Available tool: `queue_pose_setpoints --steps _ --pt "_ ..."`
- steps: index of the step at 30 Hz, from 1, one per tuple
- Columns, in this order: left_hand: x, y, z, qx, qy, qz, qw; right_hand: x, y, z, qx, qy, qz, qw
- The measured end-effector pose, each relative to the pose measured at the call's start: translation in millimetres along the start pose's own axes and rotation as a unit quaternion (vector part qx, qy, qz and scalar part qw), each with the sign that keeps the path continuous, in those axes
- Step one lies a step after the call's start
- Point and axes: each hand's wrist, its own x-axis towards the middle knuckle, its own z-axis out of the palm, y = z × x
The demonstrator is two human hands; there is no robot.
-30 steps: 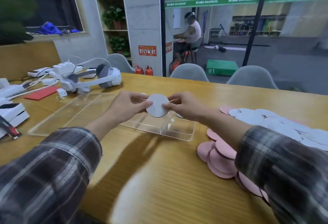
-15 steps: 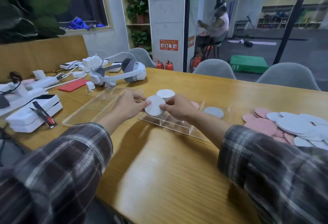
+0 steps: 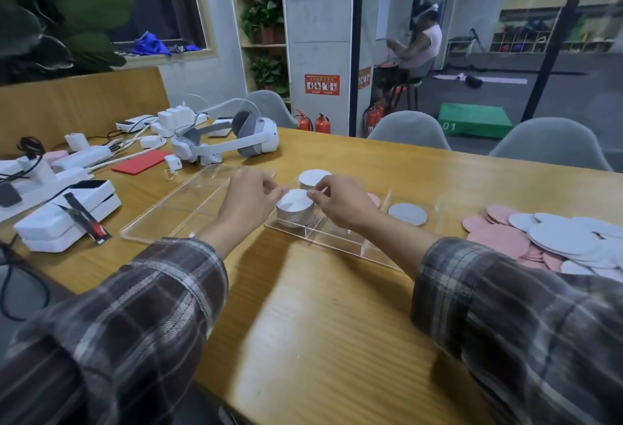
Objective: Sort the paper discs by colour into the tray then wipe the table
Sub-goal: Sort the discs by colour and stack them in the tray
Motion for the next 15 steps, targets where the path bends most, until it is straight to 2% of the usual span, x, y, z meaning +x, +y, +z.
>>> queue_pose_setpoints --steps 4,10,15 --pt "-6 24 -7 -0.008 0.014 0.056 0.998 -21 7 -28 -0.016 0.012 -0.019 1.000" --pt "-24 90 4 -0.043 -0.036 0.143 0.988 -72 37 -90 -0.055 0.036 -0.019 0.998" --pt "-43 153 33 -0.090 -0.098 0.192 0.972 -125 86 -140 -0.040 0.086 0.009 0.995"
